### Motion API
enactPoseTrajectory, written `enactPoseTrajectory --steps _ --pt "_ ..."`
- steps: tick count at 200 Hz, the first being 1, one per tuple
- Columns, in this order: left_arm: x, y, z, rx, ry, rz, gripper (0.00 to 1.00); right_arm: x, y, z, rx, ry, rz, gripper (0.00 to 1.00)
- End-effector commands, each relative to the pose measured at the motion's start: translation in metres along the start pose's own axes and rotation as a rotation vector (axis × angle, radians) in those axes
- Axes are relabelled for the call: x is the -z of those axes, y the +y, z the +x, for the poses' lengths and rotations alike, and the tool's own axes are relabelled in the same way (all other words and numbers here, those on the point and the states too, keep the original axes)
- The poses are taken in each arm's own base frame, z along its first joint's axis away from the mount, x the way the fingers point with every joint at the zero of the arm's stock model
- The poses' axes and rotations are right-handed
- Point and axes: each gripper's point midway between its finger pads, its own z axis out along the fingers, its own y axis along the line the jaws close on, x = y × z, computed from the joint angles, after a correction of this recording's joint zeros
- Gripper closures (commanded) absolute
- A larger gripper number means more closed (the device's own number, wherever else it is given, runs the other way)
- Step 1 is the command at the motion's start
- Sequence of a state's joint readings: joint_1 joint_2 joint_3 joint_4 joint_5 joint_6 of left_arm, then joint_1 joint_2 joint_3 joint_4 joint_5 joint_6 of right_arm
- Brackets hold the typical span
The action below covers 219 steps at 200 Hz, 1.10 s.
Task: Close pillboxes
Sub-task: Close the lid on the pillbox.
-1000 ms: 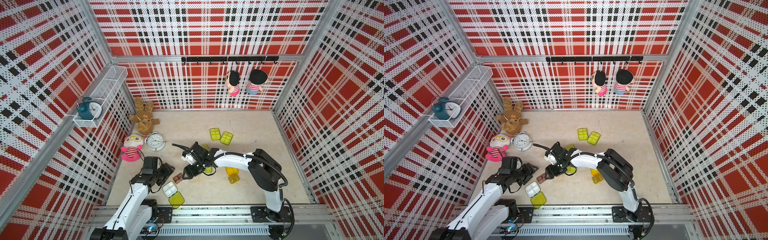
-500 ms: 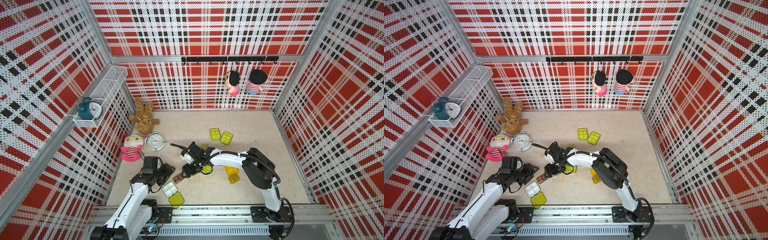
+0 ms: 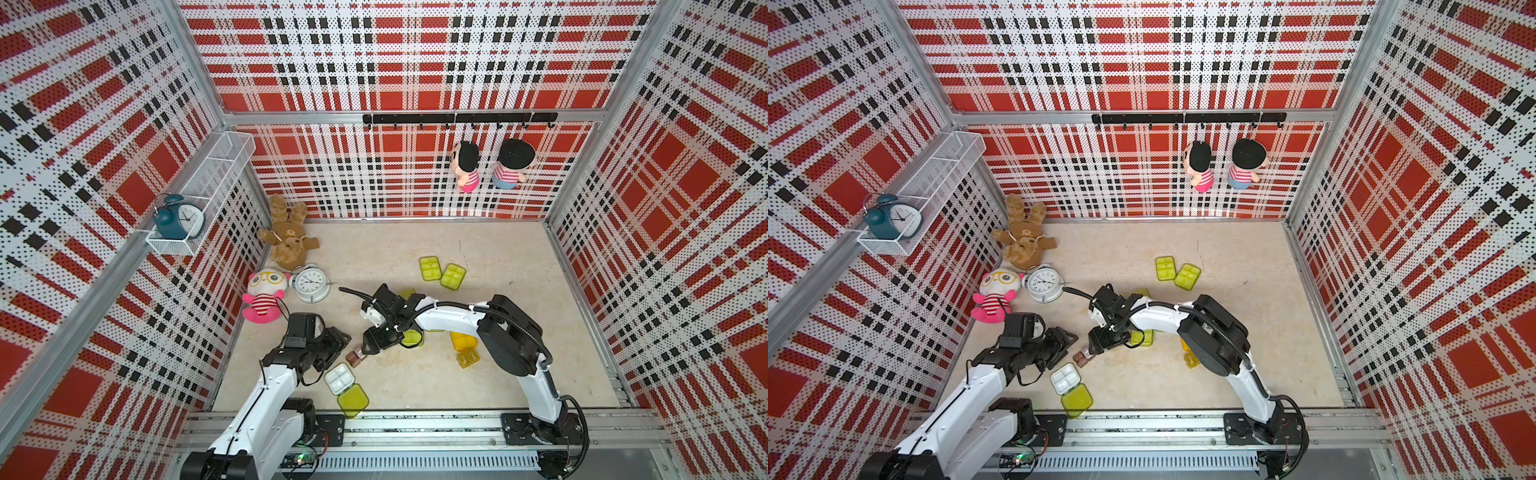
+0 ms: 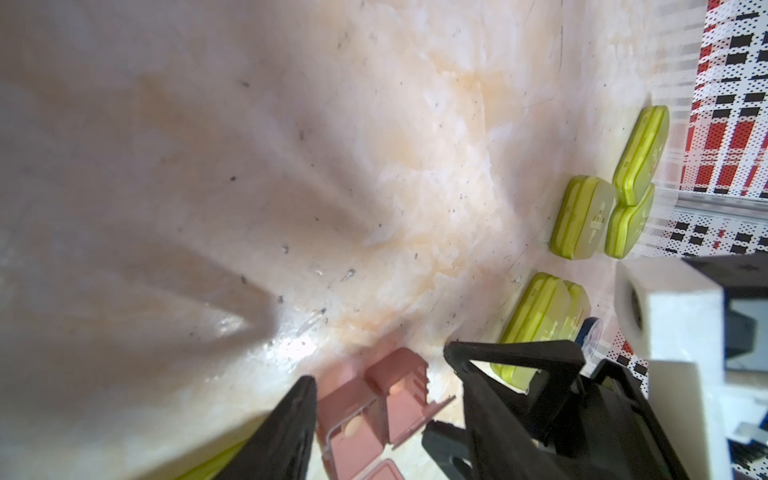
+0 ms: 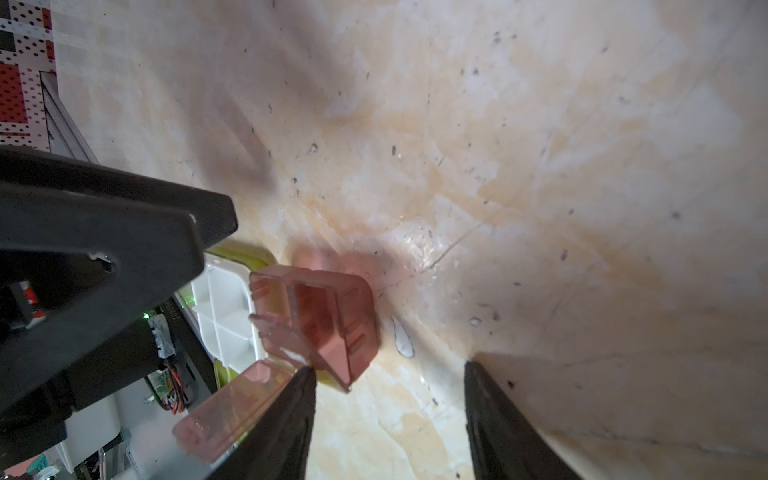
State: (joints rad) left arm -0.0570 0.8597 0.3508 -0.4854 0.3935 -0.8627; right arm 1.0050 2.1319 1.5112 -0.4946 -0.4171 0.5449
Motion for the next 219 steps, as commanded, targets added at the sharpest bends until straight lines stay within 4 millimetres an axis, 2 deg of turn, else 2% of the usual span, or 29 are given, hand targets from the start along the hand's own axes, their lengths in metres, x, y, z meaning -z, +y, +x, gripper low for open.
enactPoseTrajectory --steps 1,61,110,156,209,219 --pt "0.001 -0.003 -0.004 -0.015 -0.006 0.016 0.41 -0.008 -0.01 0.003 -0.018 0.024 0.04 0.41" --pt "0.0 -0.003 -0.005 -0.012 -0.008 0.015 0.42 -0.012 -0.015 0.004 -0.03 0.042 0.063 0.41" --pt "0.0 -0.001 -0.005 -0.013 -0.01 0.009 0.48 -0.015 -0.02 0.005 -0.033 0.061 0.085 0.44" --pt "-0.003 -0.002 -0.004 -0.014 -0.006 0.003 0.49 -0.015 -0.02 0.004 -0.025 0.062 0.085 0.47" --pt "-0.015 -0.011 0.013 -0.027 0.016 0.016 0.51 -0.018 -0.021 0.004 -0.018 0.07 0.091 0.48" --pt "-0.017 -0.012 0.015 -0.022 0.016 0.025 0.54 -0.018 -0.021 0.004 -0.018 0.071 0.092 0.49"
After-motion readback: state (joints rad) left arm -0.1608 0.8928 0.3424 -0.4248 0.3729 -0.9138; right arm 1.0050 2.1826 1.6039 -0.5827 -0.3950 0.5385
